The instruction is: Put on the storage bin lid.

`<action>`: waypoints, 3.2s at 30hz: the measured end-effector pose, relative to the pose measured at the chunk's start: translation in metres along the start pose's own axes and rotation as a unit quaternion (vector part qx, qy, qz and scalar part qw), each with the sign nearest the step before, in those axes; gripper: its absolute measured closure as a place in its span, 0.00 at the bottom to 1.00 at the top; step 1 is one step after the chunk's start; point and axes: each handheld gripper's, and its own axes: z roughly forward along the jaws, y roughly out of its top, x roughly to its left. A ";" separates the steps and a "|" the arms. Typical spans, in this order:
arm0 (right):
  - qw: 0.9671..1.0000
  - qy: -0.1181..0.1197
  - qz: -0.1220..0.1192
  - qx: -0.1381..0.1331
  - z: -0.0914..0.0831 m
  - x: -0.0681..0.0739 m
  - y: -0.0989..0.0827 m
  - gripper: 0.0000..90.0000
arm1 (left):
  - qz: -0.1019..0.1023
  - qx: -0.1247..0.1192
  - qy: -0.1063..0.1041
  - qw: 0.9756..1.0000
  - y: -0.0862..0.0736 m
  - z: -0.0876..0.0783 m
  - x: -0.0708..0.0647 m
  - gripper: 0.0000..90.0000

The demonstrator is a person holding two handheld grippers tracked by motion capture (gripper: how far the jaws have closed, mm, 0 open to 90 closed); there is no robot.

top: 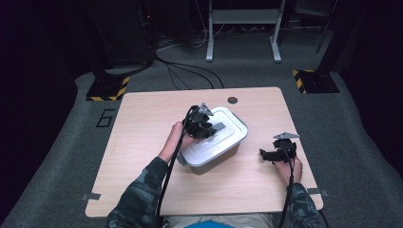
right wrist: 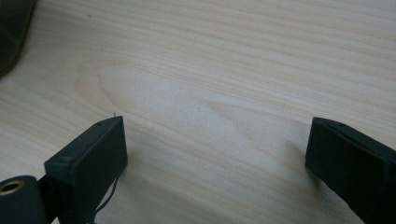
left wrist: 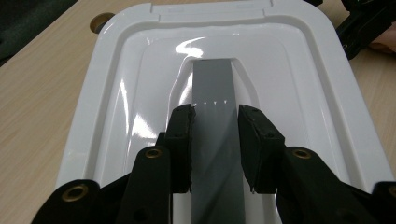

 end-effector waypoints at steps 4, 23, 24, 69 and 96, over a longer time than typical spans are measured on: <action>1.000 0.000 0.000 0.000 0.000 0.000 0.000 0.05 | -0.001 -0.002 -0.002 1.000 -0.001 0.000 0.001 0.74; 1.000 0.000 0.000 0.000 0.000 0.000 0.000 0.05 | -0.027 -0.020 0.021 0.999 -0.005 -0.015 0.011 0.27; 1.000 0.000 0.000 0.000 0.000 0.000 0.000 0.05 | -0.028 -0.021 0.025 0.999 -0.006 -0.018 0.012 0.25; 1.000 -0.003 0.000 -0.001 0.000 0.000 0.000 0.05 | -0.215 -0.031 0.180 0.959 -0.171 -0.093 0.095 0.16; 1.000 -0.003 -0.003 0.001 0.000 0.000 0.000 0.05 | -0.314 -0.018 0.198 0.928 -0.279 -0.071 0.091 0.16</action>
